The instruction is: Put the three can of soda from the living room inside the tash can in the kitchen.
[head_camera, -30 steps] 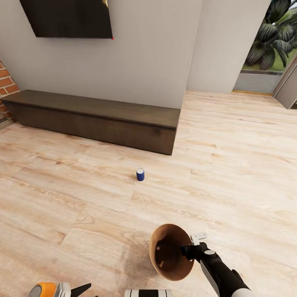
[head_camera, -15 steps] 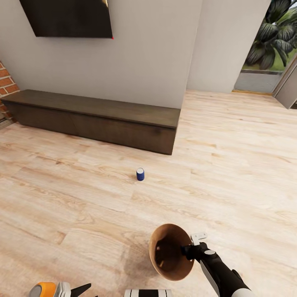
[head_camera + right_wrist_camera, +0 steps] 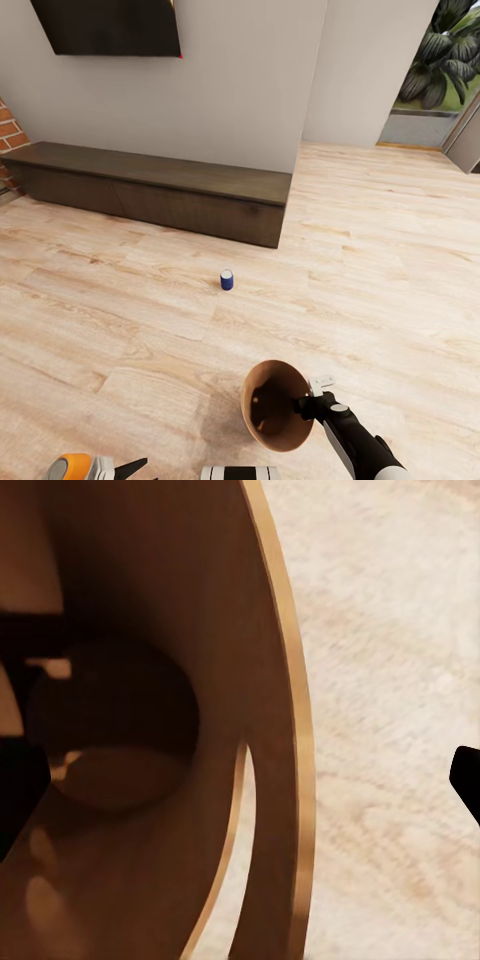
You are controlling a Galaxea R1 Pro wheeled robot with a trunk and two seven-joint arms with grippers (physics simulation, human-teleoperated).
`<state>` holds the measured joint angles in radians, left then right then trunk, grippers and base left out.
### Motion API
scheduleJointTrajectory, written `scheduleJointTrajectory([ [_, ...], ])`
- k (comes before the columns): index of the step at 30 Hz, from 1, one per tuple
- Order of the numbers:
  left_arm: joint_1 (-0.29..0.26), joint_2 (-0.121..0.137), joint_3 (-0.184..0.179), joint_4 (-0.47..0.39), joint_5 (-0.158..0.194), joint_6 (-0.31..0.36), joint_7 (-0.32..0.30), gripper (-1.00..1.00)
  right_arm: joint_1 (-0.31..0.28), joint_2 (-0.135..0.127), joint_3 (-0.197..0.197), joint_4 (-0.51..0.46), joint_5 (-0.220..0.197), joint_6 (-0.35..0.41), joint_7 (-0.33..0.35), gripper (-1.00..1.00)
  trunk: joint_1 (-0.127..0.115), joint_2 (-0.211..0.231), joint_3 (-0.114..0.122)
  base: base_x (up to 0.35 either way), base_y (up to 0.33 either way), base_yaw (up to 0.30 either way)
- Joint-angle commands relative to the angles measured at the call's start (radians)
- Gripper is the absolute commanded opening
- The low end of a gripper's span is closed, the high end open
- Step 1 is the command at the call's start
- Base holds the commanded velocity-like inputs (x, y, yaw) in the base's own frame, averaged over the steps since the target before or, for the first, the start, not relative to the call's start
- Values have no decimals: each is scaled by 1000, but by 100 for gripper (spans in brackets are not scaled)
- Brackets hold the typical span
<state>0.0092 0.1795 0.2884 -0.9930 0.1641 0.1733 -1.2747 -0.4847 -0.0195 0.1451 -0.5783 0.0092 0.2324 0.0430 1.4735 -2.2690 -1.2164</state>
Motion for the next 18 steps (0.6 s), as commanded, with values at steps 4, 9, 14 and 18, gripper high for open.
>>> scheduleJointTrajectory([
  [4, 0, 0, 0, 0, 0, 0, 0, 100, 0, 0, 0, 0, 0, 0, 0, 100, 0, 0, 0, 0, 0, 0],
  [9, 0, 0, 0, 0, 0, 0, 0, 100, 0, 0, 0, 0, 0, 0, 0, 100, 0, 0, 0, 0, 0, 0],
  [14, 0, 0, 0, 0, 0, 0, 0, 100, 0, 0, 0, 0, 0, 0, 0, -100, 0, 0, -1, 0, 0, 0],
  [18, 0, 0, 0, 0, 0, 0, 0, 100, 0, 0, 1, 0, 0, -1, 1, -100, 0, 0, -1, 0, 0, 0],
])
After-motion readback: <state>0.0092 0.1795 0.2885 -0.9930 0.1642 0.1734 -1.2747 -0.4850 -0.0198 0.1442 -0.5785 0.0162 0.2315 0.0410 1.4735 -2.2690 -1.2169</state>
